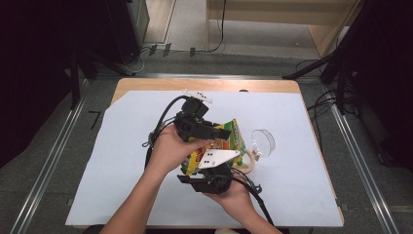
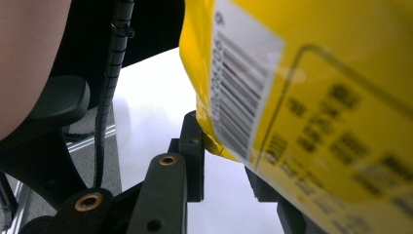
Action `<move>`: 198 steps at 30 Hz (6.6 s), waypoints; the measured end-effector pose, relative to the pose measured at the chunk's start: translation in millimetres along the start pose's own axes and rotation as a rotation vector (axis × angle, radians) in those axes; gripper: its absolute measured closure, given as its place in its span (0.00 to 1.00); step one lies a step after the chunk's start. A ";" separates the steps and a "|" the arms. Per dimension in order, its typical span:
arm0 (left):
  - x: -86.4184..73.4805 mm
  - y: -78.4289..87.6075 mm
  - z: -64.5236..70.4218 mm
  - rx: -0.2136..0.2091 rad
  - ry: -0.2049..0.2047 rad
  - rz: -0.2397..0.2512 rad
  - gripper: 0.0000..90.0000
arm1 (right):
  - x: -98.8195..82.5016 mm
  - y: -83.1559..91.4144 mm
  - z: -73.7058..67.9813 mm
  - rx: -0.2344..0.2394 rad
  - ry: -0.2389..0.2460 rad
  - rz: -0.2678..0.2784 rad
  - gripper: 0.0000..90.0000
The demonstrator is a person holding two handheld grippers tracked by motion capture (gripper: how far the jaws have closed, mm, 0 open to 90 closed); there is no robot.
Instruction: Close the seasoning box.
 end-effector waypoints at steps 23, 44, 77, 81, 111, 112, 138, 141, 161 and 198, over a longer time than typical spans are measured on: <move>1.5 -0.9 0.4 -0.001 -0.001 -0.004 0.79 | 1.1 1.2 -1.0 0.001 -0.001 0.007 0.81; 6.5 -7.4 -1.9 -0.008 0.005 -0.025 0.79 | 1.4 3.4 2.4 -0.001 -0.019 0.012 0.81; 8.9 -11.0 -5.0 -0.001 -0.004 -0.036 0.86 | 1.0 2.7 4.4 -0.016 -0.019 0.020 0.81; 8.7 -10.1 -5.3 0.005 -0.008 -0.039 0.87 | 1.2 2.4 3.4 -0.016 -0.017 0.015 0.81; 7.7 -4.0 2.5 0.042 -0.043 -0.028 0.89 | 1.5 -0.4 -0.1 -0.017 -0.015 0.041 0.82; 7.7 -3.6 2.6 0.042 -0.044 -0.028 0.89 | 1.6 -0.6 -0.4 -0.018 -0.015 0.042 0.82; 7.8 0.9 8.9 0.057 -0.068 -0.013 0.89 | 2.1 -0.5 -2.8 -0.019 0.011 0.056 0.83; 8.2 2.4 10.4 0.062 -0.071 -0.013 0.89 | 3.4 0.0 -4.2 -0.019 0.014 0.056 0.83; 9.7 -4.6 0.2 0.045 -0.035 -0.022 0.88 | 4.0 0.4 -1.0 -0.010 -0.043 0.044 0.83; 9.6 -7.7 -0.5 0.039 -0.029 -0.024 0.88 | 3.3 0.9 1.0 -0.018 -0.026 0.028 0.83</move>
Point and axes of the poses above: each handheld gripper's, and its own axes: y roughly backward along the jaws, x roughly out of its top, z roughly to its right, the point moved 2 cm from there along -y, roughly forward along the jaws, and after that the axes turned 10 degrees about z, right-handed, at the moved point
